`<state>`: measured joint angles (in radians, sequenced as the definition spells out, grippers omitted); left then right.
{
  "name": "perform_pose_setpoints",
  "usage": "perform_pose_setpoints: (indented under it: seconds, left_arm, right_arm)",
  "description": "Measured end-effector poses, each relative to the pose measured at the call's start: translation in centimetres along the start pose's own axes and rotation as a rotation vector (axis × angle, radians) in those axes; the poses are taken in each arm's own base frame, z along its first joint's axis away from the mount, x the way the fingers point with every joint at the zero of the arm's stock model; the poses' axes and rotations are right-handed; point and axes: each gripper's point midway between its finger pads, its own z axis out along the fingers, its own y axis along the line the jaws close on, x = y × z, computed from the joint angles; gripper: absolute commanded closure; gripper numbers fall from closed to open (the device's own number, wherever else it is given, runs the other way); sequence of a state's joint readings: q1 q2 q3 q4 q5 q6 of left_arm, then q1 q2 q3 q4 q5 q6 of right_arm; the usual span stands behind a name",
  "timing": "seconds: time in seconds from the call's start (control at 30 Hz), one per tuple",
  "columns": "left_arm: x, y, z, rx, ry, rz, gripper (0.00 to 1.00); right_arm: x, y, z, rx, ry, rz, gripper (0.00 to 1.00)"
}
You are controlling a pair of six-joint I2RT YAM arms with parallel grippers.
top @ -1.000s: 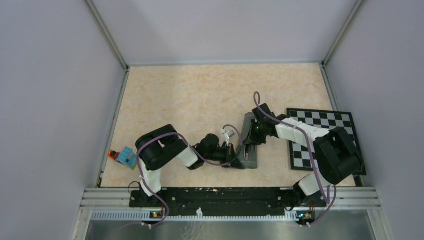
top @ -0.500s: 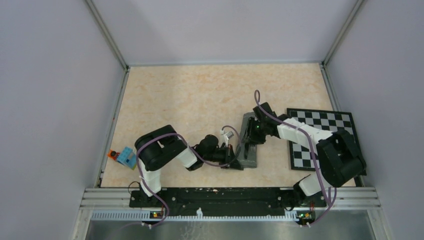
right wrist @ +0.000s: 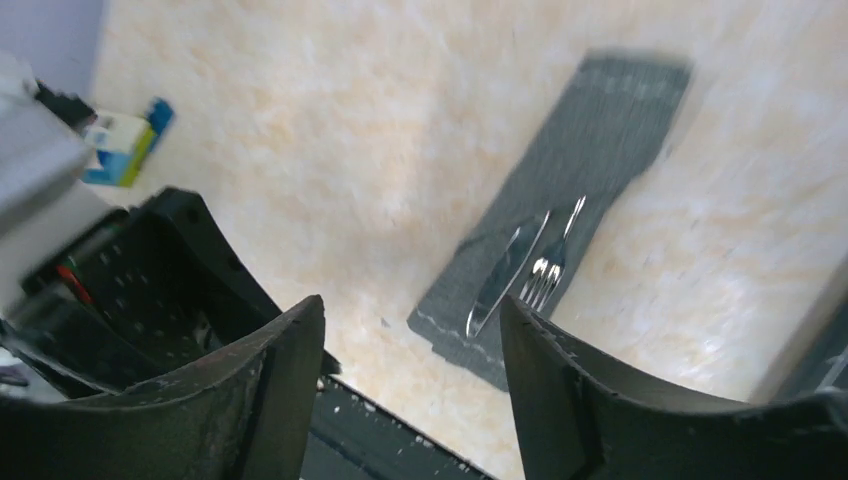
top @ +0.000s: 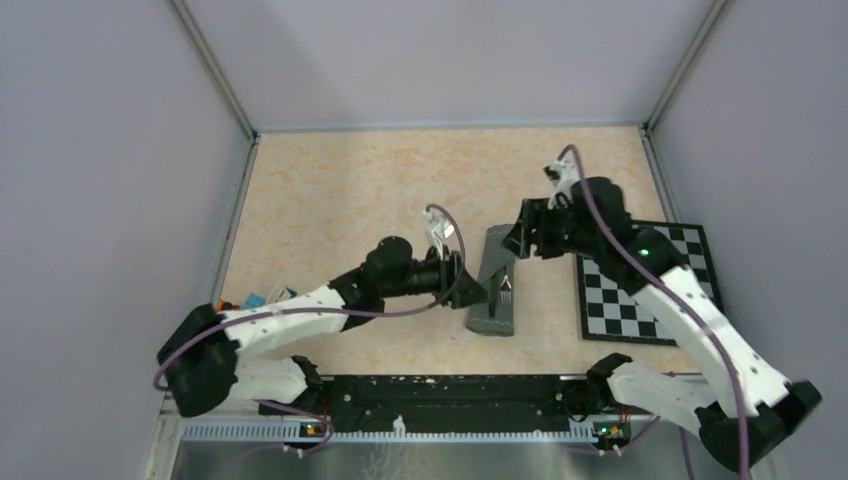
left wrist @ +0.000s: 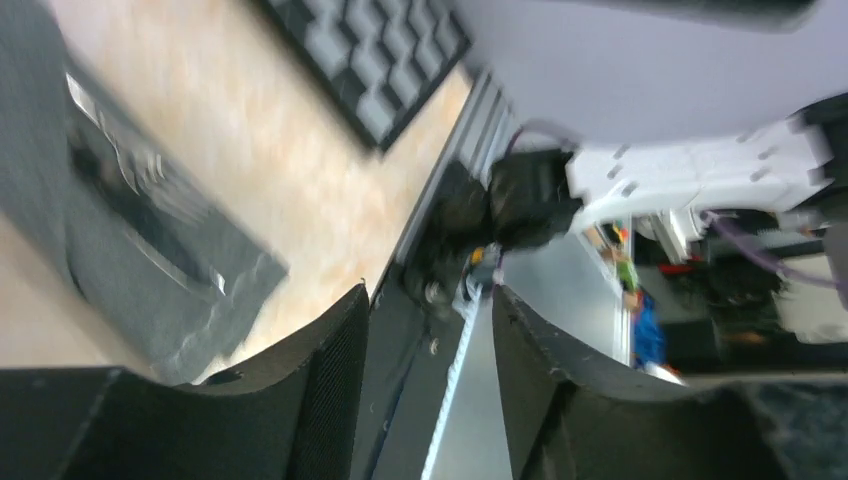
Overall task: Fold the napkin into a case and place the utensils inside
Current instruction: Reset both arms
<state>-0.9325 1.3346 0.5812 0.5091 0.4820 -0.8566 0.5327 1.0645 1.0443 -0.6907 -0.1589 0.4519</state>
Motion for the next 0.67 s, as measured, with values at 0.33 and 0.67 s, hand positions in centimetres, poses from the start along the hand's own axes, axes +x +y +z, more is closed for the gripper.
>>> perform_pose_setpoints:
  seconds: [0.33, 0.67]
  left_arm:
    - [-20.3, -19.1, -13.3, -0.161, -0.531, 0.551, 0.01]
    - [-25.4, -27.4, -26.5, -0.31, -0.796, 0.704, 0.01]
  right_arm:
    - [-12.4, 5.2, -23.5, -0.038, -0.697, -0.226, 0.25]
    - [-13.2, 4.5, -36.0, 0.049, -0.968, -0.261, 0.23]
